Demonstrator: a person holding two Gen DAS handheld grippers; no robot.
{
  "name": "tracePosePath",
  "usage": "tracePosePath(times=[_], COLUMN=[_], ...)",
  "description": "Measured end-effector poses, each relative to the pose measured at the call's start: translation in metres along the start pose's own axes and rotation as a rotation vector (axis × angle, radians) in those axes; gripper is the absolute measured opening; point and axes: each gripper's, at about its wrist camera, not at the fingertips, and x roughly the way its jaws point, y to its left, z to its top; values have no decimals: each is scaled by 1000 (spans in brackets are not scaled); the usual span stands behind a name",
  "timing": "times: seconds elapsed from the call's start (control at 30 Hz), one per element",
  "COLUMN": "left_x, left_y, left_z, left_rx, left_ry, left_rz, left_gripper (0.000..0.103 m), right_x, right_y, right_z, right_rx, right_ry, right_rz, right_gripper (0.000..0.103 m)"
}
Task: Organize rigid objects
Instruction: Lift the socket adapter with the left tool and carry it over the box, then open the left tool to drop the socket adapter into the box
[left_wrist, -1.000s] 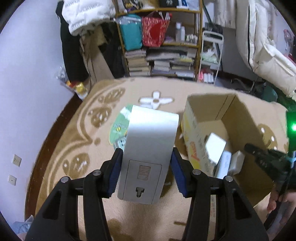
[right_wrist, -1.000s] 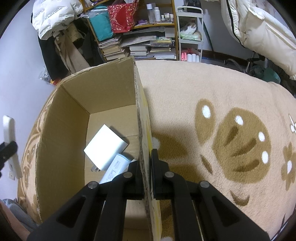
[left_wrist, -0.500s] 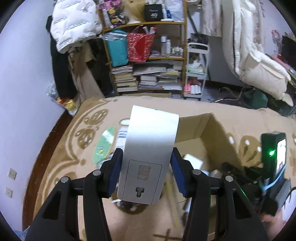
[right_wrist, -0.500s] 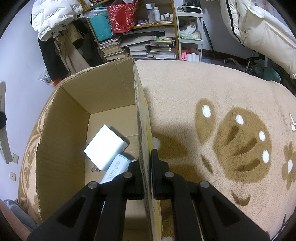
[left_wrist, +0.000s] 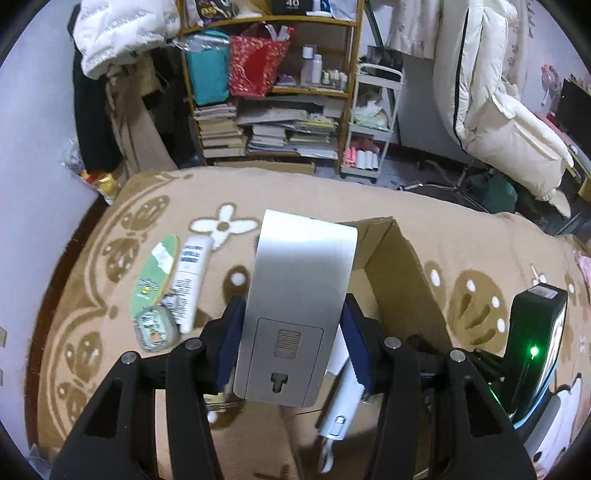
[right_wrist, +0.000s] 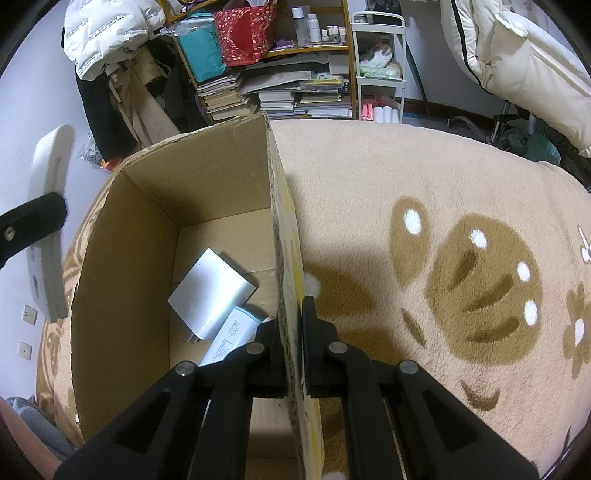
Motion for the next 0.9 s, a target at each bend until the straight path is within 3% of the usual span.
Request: tracePosePath(times=[0.23,0.67,0.9], left_x=[16,27,23], left_y=[-16,-14,-9], left_z=[-3,-8,-11], left_rx=[56,66,73], left_ry=[41,85,95], left_rz=[25,21,22], left_gripper=[50,50,60], right_x=[0,1,4], right_y=[1,1,1], right_z=[0,0,1], right_rx=[0,-6,-8], right_ry=[1,0,0], right_rz=[1,-4,2], right_gripper=[7,7,7])
